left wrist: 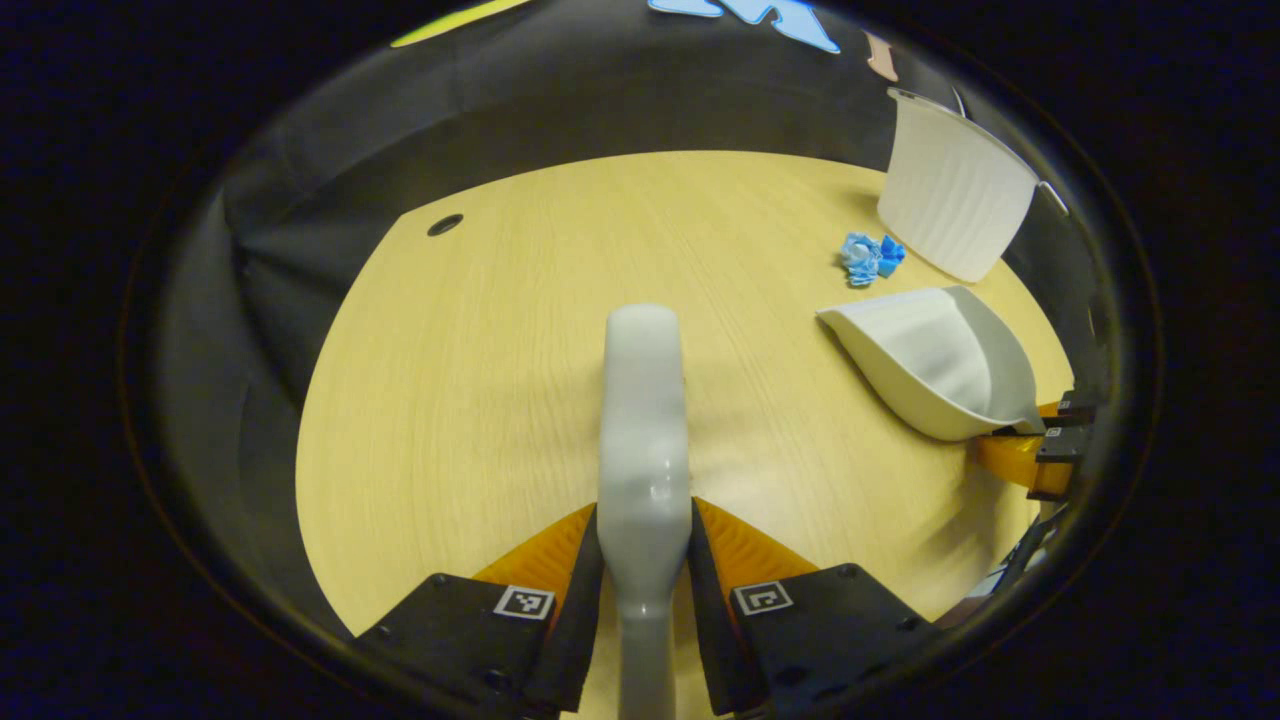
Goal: Pick up the small broom and dustpan from the desktop, sweep the trash into the dustpan with the broom, and then empty the trash into the garbage bin.
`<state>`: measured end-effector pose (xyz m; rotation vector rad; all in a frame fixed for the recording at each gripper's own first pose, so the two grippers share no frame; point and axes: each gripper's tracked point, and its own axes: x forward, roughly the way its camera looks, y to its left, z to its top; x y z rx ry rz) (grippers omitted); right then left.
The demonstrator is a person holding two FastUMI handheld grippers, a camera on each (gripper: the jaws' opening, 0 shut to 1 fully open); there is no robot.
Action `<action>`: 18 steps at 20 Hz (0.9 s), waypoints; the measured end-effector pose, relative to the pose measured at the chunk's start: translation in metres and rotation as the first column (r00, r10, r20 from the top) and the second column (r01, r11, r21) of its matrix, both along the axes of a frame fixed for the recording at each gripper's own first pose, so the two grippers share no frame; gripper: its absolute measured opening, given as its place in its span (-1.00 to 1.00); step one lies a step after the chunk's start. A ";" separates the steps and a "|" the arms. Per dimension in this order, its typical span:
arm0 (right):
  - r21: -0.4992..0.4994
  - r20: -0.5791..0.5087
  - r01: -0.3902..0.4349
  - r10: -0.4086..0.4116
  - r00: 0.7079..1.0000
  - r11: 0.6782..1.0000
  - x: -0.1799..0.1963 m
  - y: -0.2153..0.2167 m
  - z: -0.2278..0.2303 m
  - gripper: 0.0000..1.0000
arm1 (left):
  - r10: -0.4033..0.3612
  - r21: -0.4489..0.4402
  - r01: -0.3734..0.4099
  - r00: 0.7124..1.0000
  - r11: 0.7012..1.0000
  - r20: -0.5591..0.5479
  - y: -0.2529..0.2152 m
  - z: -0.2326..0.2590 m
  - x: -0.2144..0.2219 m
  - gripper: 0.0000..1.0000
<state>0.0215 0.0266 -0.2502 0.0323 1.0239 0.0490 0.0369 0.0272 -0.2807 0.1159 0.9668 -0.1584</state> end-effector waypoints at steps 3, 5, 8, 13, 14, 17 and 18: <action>0.002 0.003 -0.007 0.007 1.000 1.000 0.000 -0.001 0.002 -0.29 | -0.006 0.006 0.006 1.000 1.000 -0.003 0.000 0.001 0.001 0.04; 0.009 0.005 -0.011 0.011 1.000 1.000 0.001 -0.002 0.002 -0.29 | -0.001 0.011 0.001 1.000 1.000 -0.001 0.000 0.003 0.003 0.02; 0.015 0.009 -0.031 0.031 0.999 0.999 0.001 -0.004 0.002 -0.36 | -0.011 0.018 0.011 1.000 1.000 -0.002 -0.002 0.001 0.005 -0.08; 0.027 0.022 -0.077 0.076 0.997 0.997 0.001 -0.012 0.002 -0.43 | -0.043 0.035 0.043 0.999 0.998 0.001 -0.007 0.003 0.017 -0.08; 0.030 0.024 -0.096 0.095 0.995 0.995 0.001 -0.015 0.002 -0.36 | -0.051 0.033 0.050 0.999 0.998 0.003 -0.009 0.004 0.021 -0.09; 0.039 0.042 -0.132 0.130 0.991 0.991 0.004 -0.022 0.003 -0.43 | -0.068 0.032 0.067 0.998 0.997 0.009 -0.018 0.006 0.037 -0.08; 0.045 0.052 -0.140 0.138 0.989 0.989 0.004 -0.024 0.003 -0.36 | -0.075 0.032 0.075 0.997 0.997 0.011 -0.022 0.006 0.043 -0.08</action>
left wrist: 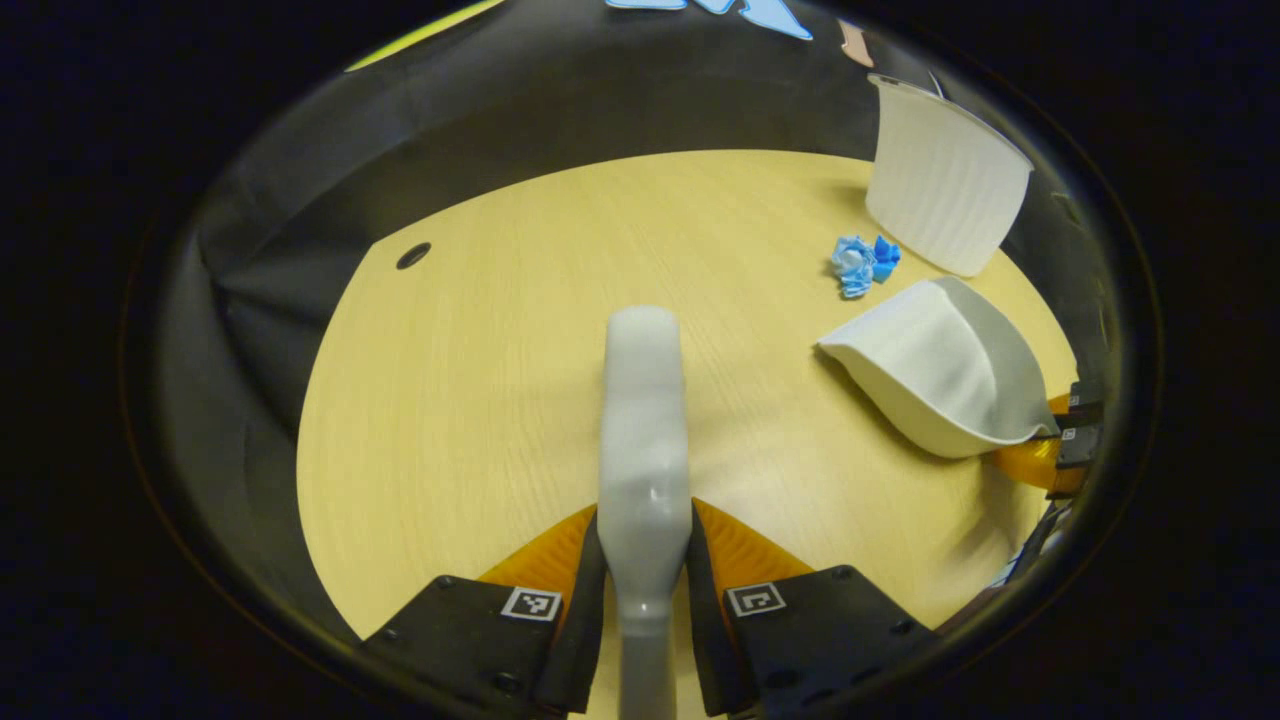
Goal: Pick up the small broom and dustpan from the desktop, sweep the trash into the dustpan with the broom, and then empty the trash into the garbage bin.
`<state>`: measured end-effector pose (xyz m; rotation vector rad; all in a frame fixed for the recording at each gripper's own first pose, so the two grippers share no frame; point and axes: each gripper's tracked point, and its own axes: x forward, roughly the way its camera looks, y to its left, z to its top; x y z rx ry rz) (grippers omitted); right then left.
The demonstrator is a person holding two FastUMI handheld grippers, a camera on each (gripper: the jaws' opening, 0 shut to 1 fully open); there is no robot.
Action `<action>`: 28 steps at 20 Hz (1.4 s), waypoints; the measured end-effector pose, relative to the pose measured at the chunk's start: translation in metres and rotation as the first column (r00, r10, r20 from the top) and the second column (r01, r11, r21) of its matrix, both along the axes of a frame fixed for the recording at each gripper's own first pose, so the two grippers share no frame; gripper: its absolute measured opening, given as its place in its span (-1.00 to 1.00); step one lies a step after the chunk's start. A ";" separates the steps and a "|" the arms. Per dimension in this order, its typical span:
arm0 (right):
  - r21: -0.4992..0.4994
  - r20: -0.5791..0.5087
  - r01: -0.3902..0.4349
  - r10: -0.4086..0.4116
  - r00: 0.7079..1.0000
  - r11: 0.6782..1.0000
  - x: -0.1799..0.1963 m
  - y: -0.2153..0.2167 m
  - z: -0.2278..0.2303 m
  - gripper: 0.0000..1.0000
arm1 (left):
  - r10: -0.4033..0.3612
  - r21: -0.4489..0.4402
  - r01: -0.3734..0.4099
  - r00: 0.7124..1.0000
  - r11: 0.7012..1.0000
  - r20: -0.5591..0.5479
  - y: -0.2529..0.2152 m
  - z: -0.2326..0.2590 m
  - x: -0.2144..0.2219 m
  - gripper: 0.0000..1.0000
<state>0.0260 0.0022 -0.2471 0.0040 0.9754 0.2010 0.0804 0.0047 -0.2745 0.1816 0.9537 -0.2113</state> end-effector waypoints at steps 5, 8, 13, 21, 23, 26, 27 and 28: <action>-0.004 0.026 -0.031 0.031 0.999 1.000 0.003 -0.013 0.003 -0.36 | -0.045 0.010 0.045 0.999 0.999 0.018 -0.024 -0.001 0.028 -0.13; 0.000 0.028 -0.066 0.066 0.997 0.998 0.002 -0.015 0.003 -0.36 | -0.085 0.009 0.085 0.996 0.996 0.027 -0.045 0.000 0.047 -0.08; -0.015 0.020 -0.125 0.125 0.992 0.992 0.005 -0.032 0.002 -0.36 | -0.178 0.011 0.178 0.983 0.984 0.039 -0.080 0.001 0.080 -0.03; -0.065 -0.001 -0.210 0.210 0.978 0.976 0.008 -0.067 -0.001 -0.35 | -0.356 0.040 0.355 0.934 0.934 0.028 -0.137 0.000 0.127 -0.09; -0.059 -0.005 -0.218 0.218 0.976 0.974 0.009 -0.071 -0.003 -0.29 | -0.414 0.052 0.413 0.910 0.909 0.019 -0.150 -0.002 0.134 -0.14; -0.073 0.000 -0.233 0.234 0.972 0.970 0.013 -0.075 -0.005 -0.36 | -0.498 0.050 0.497 0.867 0.866 0.011 -0.176 -0.004 0.140 -0.09; -0.075 0.001 -0.236 0.237 0.972 0.969 0.014 -0.075 -0.006 -0.36 | -0.517 0.047 0.516 0.856 0.855 0.004 -0.185 -0.005 0.139 -0.09; -0.077 0.001 -0.238 0.239 0.971 0.968 0.016 -0.075 -0.006 -0.36 | -0.531 0.042 0.531 0.847 0.846 0.001 -0.190 -0.004 0.137 -0.09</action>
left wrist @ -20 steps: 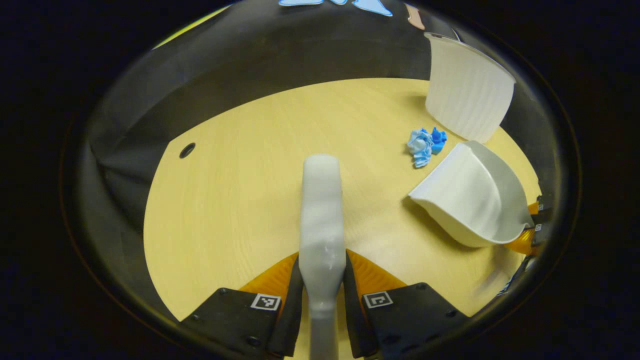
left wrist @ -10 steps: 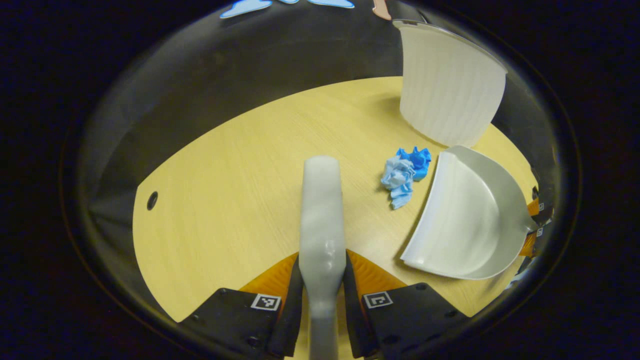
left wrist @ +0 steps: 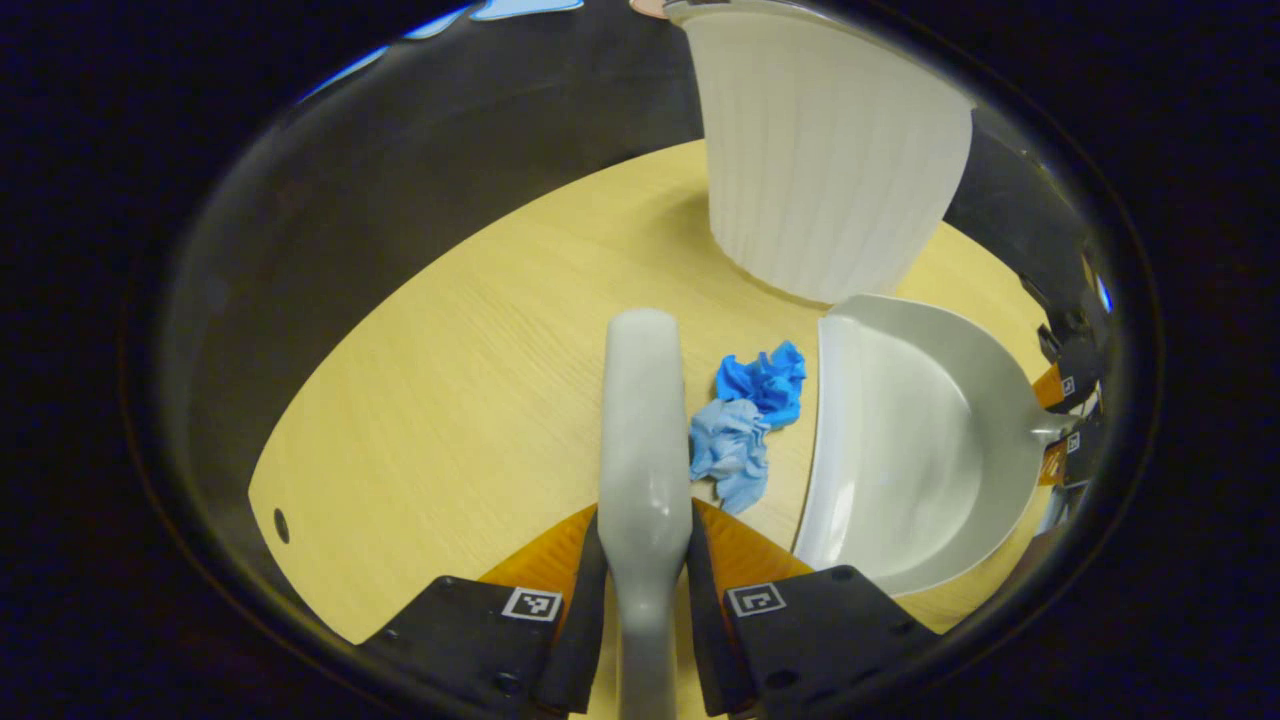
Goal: Pick up the small broom and dustpan from the desktop, sweep the trash into the dustpan with the broom, and then empty the trash into the garbage bin.
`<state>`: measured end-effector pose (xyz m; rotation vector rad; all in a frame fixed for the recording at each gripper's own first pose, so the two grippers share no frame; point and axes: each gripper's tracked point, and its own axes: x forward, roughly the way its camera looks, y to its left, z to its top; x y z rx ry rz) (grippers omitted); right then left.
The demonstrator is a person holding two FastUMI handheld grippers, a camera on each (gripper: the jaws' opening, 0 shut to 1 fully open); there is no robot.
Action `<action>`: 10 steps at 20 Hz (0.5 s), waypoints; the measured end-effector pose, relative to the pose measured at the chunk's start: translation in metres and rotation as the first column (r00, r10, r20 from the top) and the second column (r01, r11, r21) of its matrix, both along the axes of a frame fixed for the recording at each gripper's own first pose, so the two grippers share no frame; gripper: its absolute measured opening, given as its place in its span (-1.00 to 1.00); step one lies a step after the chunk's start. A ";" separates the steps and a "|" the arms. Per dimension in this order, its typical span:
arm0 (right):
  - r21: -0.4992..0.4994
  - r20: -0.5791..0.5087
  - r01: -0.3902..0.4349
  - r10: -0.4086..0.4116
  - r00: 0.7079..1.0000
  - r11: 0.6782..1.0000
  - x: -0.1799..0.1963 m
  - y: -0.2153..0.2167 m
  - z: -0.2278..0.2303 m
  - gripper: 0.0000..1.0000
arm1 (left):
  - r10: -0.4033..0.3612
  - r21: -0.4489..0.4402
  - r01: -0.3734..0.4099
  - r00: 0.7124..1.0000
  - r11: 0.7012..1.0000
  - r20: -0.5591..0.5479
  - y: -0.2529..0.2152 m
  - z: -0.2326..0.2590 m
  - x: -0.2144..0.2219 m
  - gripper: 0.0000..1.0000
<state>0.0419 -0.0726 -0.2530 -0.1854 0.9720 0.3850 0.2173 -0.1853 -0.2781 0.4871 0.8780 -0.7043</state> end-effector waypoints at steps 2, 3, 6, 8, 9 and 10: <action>0.003 -0.004 0.000 0.000 1.000 1.000 0.011 0.011 0.007 -0.36 | -0.020 -0.015 0.020 1.000 1.000 -0.013 -0.008 0.004 -0.008 -0.08; 0.005 -0.002 0.001 -0.001 1.000 1.000 0.014 0.017 0.010 -0.36 | -0.026 -0.028 0.026 0.999 0.999 -0.026 -0.012 0.006 -0.013 -0.08; 0.015 -0.004 0.004 -0.004 1.000 1.000 0.032 0.033 0.024 -0.36 | -0.047 -0.076 0.040 0.995 0.996 -0.087 -0.024 0.013 -0.034 -0.02; 0.019 -0.004 0.002 -0.002 1.000 1.000 0.049 0.041 0.025 -0.43 | -0.056 -0.092 0.046 0.993 0.995 -0.108 -0.026 0.021 -0.041 -0.06; 0.018 -0.002 0.001 -0.001 1.000 1.000 0.054 0.044 0.022 -0.43 | -0.057 -0.096 0.047 0.992 0.994 -0.110 -0.025 0.026 -0.043 -0.03; 0.017 0.000 0.002 -0.002 1.000 1.000 0.060 0.046 0.022 -0.36 | -0.059 -0.102 0.048 0.992 0.994 -0.111 -0.029 0.018 -0.044 -0.03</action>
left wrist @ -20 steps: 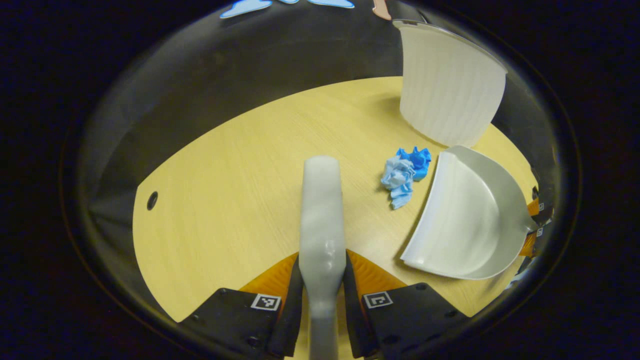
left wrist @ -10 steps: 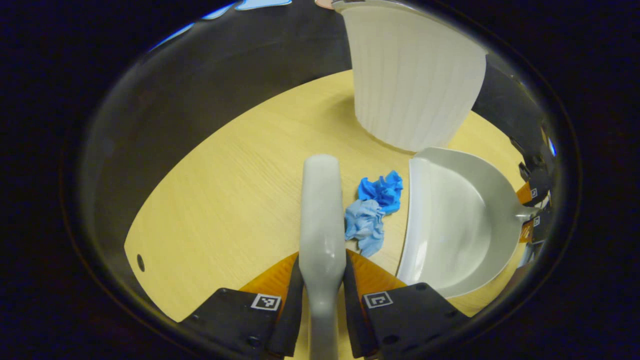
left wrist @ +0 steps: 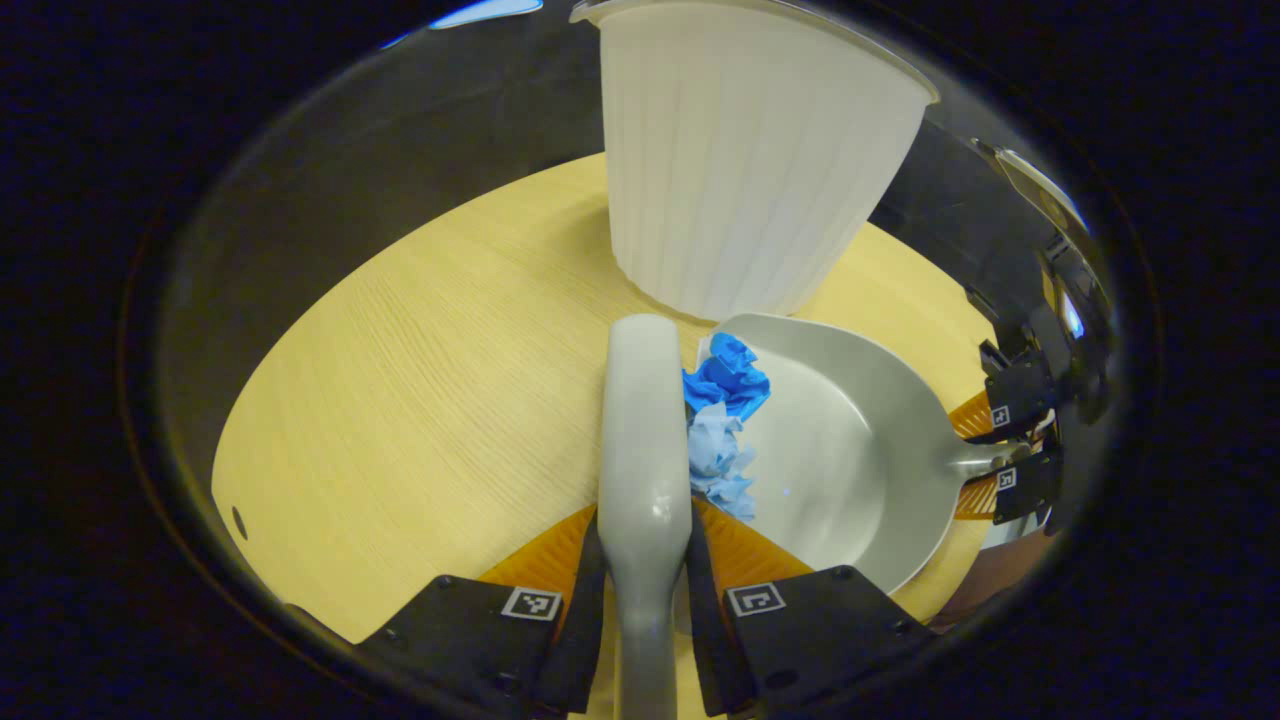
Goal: Pick up the small broom and dustpan from the desktop, sweep the trash into the dustpan with the broom, and then empty the trash into the garbage bin.
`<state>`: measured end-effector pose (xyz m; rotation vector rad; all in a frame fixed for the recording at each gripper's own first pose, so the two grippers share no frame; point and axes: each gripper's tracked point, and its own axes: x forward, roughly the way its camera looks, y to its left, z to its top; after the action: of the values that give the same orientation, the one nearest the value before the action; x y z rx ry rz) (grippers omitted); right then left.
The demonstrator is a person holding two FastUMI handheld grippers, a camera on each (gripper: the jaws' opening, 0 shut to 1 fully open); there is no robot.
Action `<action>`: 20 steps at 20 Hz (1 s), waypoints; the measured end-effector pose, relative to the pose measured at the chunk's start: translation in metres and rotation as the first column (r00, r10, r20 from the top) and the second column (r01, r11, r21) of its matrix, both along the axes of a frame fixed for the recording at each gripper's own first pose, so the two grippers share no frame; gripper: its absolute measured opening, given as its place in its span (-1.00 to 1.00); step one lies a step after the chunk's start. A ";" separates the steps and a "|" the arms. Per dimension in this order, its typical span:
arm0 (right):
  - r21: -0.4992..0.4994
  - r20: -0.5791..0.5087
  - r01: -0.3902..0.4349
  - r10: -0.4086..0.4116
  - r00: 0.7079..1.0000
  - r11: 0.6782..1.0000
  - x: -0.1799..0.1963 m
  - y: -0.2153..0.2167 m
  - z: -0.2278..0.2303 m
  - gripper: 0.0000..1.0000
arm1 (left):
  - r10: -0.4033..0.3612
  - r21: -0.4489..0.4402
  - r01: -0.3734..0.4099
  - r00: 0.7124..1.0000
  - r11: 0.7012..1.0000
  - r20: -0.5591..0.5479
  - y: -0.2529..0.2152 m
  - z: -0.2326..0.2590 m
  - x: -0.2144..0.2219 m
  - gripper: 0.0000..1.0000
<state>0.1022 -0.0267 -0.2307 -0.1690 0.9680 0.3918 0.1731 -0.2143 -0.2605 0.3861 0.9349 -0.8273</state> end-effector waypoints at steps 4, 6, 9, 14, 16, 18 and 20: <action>0.000 0.008 0.002 -0.002 1.000 1.000 0.016 0.005 0.004 -0.36 | 0.002 -0.025 -0.002 0.999 1.000 -0.033 0.003 0.020 -0.006 -0.03; -0.001 0.014 0.004 -0.004 1.000 1.000 0.027 0.006 0.006 -0.36 | 0.010 -0.039 -0.012 0.999 0.999 -0.049 -0.005 0.019 -0.021 -0.09; -0.007 0.032 0.002 -0.001 0.999 1.000 0.039 0.010 -0.002 -0.36 | 0.020 -0.052 -0.022 0.998 0.998 -0.052 -0.009 0.023 -0.028 -0.03; -0.015 0.047 0.015 -0.014 0.999 1.000 0.046 0.007 -0.006 -0.36 | 0.066 -0.070 -0.068 0.997 0.995 -0.043 -0.007 0.030 -0.035 -0.03; -0.022 0.053 0.017 -0.016 0.998 1.000 0.046 0.005 -0.005 -0.36 | 0.079 -0.069 -0.080 0.997 0.994 -0.020 -0.004 0.033 -0.030 -0.06; -0.020 0.055 0.023 -0.022 0.998 1.000 0.045 0.005 -0.004 -0.36 | 0.090 -0.071 -0.089 0.996 0.993 0.001 0.001 0.037 -0.028 -0.09; -0.024 0.058 0.028 -0.027 0.998 0.999 0.045 0.004 -0.003 -0.36 | 0.103 -0.074 -0.102 0.995 0.992 0.015 0.008 0.041 -0.026 -0.03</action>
<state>0.1468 -0.0223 -0.2338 -0.1885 0.9180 0.3482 0.1467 -0.2067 -0.2193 0.2796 0.8973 -0.7606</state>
